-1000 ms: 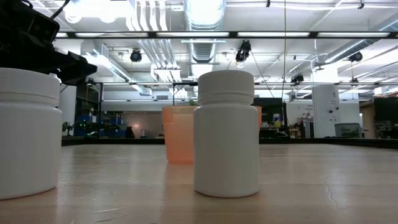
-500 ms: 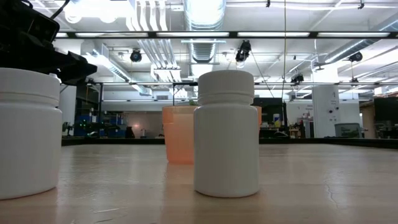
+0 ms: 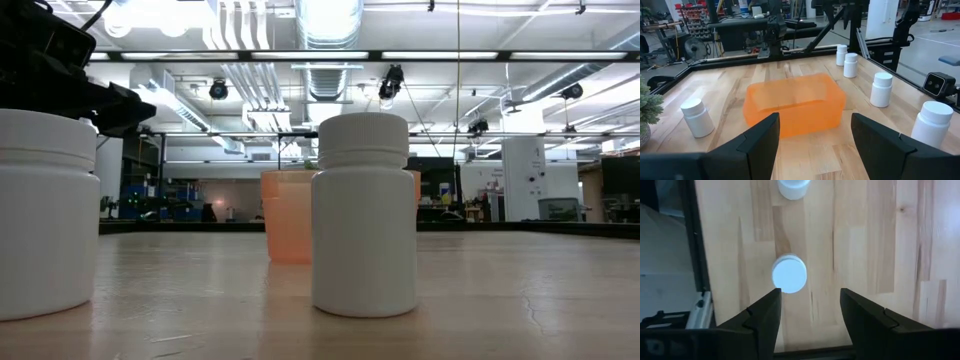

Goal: Pick and place pill bottles into a basket
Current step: Put the white pill bottle into the orange bin

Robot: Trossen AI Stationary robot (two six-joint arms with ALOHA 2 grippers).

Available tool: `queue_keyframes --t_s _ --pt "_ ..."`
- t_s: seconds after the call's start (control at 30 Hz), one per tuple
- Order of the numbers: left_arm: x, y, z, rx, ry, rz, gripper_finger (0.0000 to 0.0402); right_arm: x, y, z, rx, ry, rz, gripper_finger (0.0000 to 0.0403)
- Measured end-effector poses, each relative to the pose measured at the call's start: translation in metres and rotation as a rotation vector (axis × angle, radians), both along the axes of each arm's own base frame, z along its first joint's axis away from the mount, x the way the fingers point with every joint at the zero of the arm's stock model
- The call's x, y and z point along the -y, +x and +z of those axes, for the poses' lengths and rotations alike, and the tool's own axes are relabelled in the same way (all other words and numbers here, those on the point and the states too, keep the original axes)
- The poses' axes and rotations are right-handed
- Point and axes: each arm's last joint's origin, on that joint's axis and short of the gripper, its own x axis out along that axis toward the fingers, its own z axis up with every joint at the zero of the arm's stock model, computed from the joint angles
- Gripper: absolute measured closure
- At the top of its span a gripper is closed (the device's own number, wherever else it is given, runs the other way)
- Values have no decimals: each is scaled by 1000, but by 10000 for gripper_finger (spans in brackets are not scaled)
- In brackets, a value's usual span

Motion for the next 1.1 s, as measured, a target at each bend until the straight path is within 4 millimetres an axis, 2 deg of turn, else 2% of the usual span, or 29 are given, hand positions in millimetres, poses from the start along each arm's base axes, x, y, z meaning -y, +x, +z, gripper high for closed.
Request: queue_keyframes --t_s 0.33,0.9,1.1 --pt "0 0 0 0 0 0 173 -4 2 -6 23 41 13 211" --pt "0 0 0 0 0 0 173 -3 1 -46 18 84 29 211" --pt "0 0 0 0 0 0 173 -3 1 -53 25 98 32 211"
